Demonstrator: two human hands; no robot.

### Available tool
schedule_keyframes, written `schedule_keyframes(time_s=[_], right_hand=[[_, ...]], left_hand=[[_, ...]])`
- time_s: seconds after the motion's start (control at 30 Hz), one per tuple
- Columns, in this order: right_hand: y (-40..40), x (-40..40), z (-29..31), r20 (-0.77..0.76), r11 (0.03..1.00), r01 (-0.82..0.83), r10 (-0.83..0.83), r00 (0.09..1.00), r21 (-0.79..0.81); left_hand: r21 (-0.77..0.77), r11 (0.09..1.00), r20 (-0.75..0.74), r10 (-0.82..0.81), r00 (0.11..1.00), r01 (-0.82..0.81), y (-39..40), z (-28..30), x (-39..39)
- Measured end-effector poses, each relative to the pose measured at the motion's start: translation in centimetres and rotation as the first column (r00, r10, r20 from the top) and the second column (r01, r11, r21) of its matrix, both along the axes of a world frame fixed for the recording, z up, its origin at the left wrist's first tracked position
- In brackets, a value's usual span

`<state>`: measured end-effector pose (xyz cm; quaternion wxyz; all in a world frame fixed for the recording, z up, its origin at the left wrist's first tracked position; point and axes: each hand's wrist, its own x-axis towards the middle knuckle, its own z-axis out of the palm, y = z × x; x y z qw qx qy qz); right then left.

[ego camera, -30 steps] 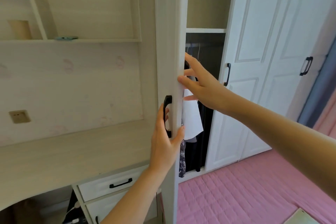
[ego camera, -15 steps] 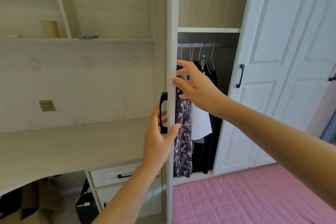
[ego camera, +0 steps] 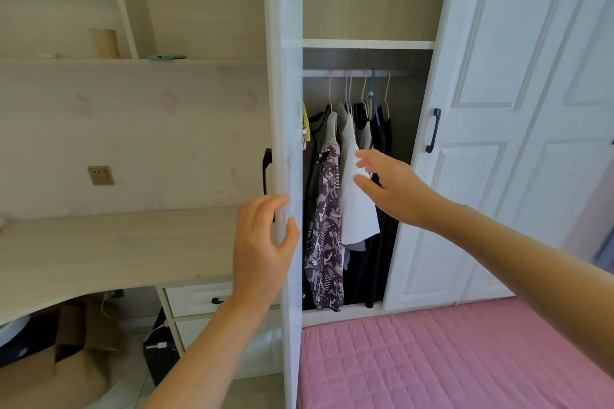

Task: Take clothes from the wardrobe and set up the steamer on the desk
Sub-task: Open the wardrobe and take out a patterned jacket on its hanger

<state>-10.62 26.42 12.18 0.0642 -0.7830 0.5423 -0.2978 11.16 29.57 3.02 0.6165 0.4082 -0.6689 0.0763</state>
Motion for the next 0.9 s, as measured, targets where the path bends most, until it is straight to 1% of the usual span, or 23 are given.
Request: schedule_keyframes(time_s=[0.1, 0.17, 0.23, 0.33, 0.47, 0.57, 0.7, 0.83, 0.9], right_hand=[[-0.4, -1.9, -1.2, -0.076, 0.999, 0.037, -0.036, 0.996, 0.008], [-0.8, -3.0, -1.9, -0.123, 0.998, 0.054, -0.051, 0.991, 0.020], [-1.3, -3.9, -2.5, -0.182, 0.997, 0.072, -0.066, 0.981, 0.026], [-2.6, -5.0, -2.9, -0.257, 0.994, 0.108, -0.099, 0.961, 0.020], [-5.8, -5.9, -3.0, -0.297, 0.991, 0.134, -0.122, 0.947, 0.018], [-9.2, -6.1, -2.8, -0.301, 0.989, 0.147, -0.134, 0.944, 0.021], [-14.7, -6.3, -2.0, -0.299, 0.988, 0.155, -0.141, 0.944, 0.023], [-20.7, -6.4, -1.1, -0.262, 0.989, 0.143, -0.127, 0.957, 0.043], [-24.0, -6.5, -0.8, -0.241, 0.987, 0.149, -0.132, 0.961, 0.052]], left_hand=[[-0.069, 0.996, 0.108, -0.047, 0.993, 0.055, 0.2, -0.1, -2.1], [-0.063, 0.993, 0.180, -0.085, 0.980, 0.098, -0.2, -0.2, -3.7], [0.015, 0.994, 0.237, -0.109, 0.965, 0.109, -1.2, -0.5, -5.3], [0.192, 0.981, 0.265, -0.092, 0.960, 0.040, -3.9, -0.9, -7.5], [0.272, 0.959, 0.284, -0.004, 0.959, -0.077, -8.9, -0.6, -10.2], [0.318, 0.940, 0.288, 0.026, 0.957, -0.121, -13.7, 0.0, -11.7], [0.390, 0.904, 0.245, 0.082, 0.966, -0.176, -20.7, 0.9, -13.0], [0.481, 0.861, 0.136, 0.117, 0.984, -0.168, -27.4, 2.3, -14.2], [0.525, 0.833, 0.112, 0.134, 0.985, -0.173, -30.6, 3.1, -14.8]])
